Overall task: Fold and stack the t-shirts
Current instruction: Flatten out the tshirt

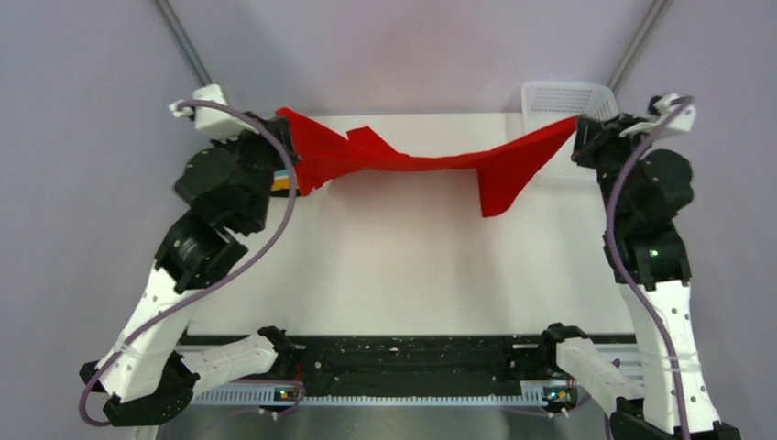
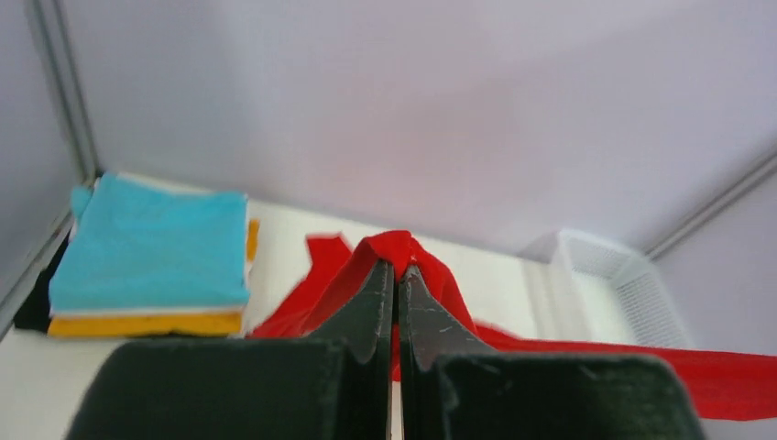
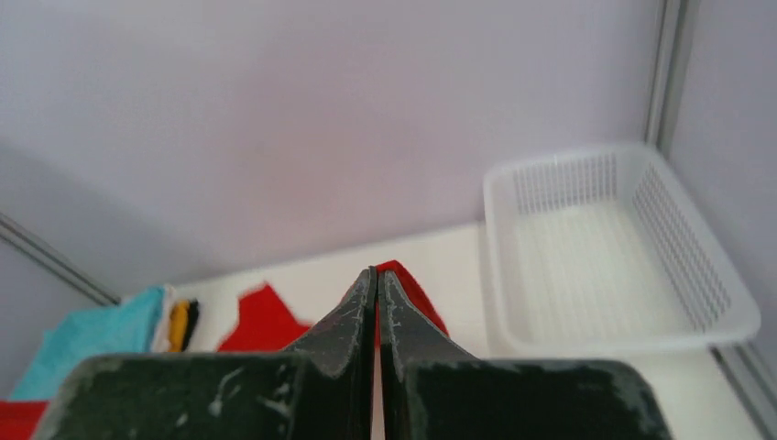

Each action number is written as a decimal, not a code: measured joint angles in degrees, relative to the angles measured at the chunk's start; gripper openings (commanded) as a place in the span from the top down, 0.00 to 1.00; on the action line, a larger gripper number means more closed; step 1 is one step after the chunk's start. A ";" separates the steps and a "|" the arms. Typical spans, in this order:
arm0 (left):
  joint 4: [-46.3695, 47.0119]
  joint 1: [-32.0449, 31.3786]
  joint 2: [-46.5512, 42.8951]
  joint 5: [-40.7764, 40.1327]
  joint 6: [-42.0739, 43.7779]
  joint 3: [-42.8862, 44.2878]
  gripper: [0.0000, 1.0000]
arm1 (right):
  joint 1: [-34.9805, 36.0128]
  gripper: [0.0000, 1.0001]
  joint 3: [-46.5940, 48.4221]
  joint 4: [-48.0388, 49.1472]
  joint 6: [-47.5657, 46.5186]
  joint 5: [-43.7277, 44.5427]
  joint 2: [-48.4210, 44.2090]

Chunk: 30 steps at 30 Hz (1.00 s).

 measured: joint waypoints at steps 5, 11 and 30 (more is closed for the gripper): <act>1.60 0.00 0.55 6.16 8.46 16.26 1.00 | 0.00 1.00 14.60 3.26 -3.58 -2.86 0.02; 2.10 0.00 1.64 13.49 16.15 34.69 1.00 | 0.00 1.00 30.71 3.63 -6.71 -6.73 0.20; 10.21 0.07 1.77 21.66 26.21 31.98 1.00 | 0.00 1.00 29.92 1.07 -8.96 -9.11 -4.72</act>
